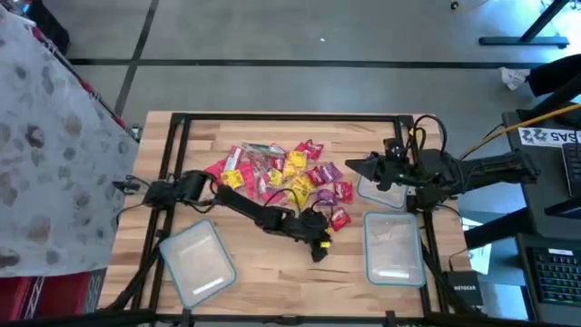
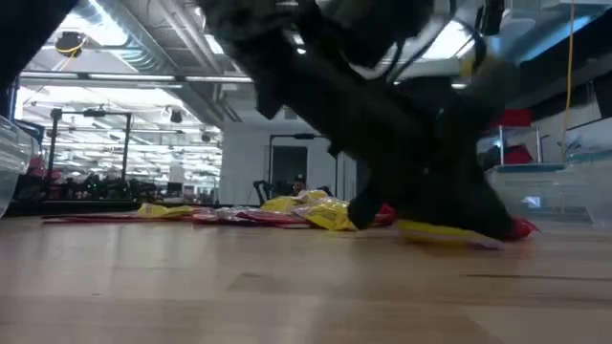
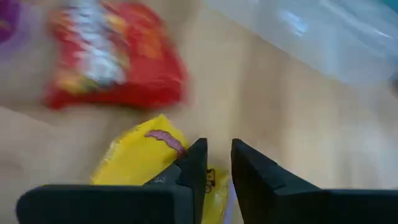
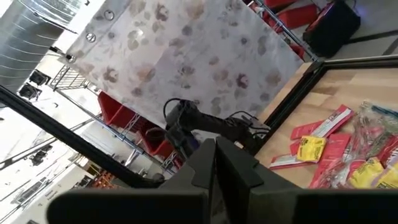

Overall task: Sort candy
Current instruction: Open the rectangular transparent bin

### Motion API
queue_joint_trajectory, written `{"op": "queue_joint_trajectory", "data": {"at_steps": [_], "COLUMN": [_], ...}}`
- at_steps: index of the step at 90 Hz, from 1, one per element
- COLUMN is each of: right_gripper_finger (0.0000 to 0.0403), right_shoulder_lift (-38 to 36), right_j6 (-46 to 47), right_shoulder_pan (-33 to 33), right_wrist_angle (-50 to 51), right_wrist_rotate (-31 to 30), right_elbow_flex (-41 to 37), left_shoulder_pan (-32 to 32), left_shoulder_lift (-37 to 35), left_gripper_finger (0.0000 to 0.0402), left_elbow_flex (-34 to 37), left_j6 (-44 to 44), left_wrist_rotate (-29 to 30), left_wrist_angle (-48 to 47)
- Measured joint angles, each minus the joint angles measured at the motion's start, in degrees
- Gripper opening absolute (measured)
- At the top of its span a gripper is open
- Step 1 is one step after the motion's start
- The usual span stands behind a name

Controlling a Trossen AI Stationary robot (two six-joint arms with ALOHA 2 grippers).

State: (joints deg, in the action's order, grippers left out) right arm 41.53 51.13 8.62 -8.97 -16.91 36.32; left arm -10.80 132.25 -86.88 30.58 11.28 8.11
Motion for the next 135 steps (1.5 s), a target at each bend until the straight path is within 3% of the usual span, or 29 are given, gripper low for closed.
{"op": "queue_joint_trajectory", "data": {"at_steps": [17, 42, 55, 65, 73, 83, 91, 105, 117, 135], "right_gripper_finger": [0.0001, 0.0001, 0.0001, 0.0001, 0.0001, 0.0001, 0.0001, 0.0001, 0.0001, 0.0001], "right_shoulder_lift": [0.0, 0.0, 0.0, 0.0, 0.0, 0.0, 0.0, 0.0, 0.0, 0.0], "right_j6": [1.4, 1.5, 1.5, 1.2, 1.1, 1.1, 1.1, 1.1, 1.2, 3.2], "right_shoulder_pan": [0.0, 0.0, 0.0, 0.0, 0.0, 0.0, 0.0, 0.0, 0.0, 0.0], "right_wrist_angle": [0.1, 0.1, 0.6, 1.9, 3.2, 4.3, 4.8, 5.2, 5.7, 5.7], "right_wrist_rotate": [0.0, 4.1, 4.7, 4.6, 4.5, 4.4, 3.2, 1.5, 1.5, 1.7], "right_elbow_flex": [0.0, 0.0, 0.0, 0.0, 0.0, 0.0, 0.0, 0.0, 0.0, 0.0], "left_shoulder_pan": [5.9, 15.4, 17.3, 16.3, 13.9, 9.6, 5.6, 0.2, 0.2, 3.2], "left_shoulder_lift": [0.0, -0.3, -2.5, -6.4, -8.8, -8.1, -5.9, -1.1, 2.2, 3.9], "left_gripper_finger": [0.0054, 0.0054, 0.0046, 0.0023, 0.0006, 0.0002, 0.0001, 0.0, 0.0, 0.0], "left_elbow_flex": [-0.1, -0.1, 0.3, 0.3, 0.0, 0.2, 0.2, 0.1, 0.2, 0.0], "left_j6": [-4.2, -2.7, -2.1, -4.7, -4.5, -2.9, -3.0, 0.3, 6.3, 10.9], "left_wrist_rotate": [3.6, 1.7, 0.1, 0.0, -3.5, -9.6, -10.7, -4.3, 3.7, 4.7], "left_wrist_angle": [-2.3, -5.5, -6.8, -6.3, -3.7, 2.7, 9.6, 14.2, 14.6, 15.9]}}
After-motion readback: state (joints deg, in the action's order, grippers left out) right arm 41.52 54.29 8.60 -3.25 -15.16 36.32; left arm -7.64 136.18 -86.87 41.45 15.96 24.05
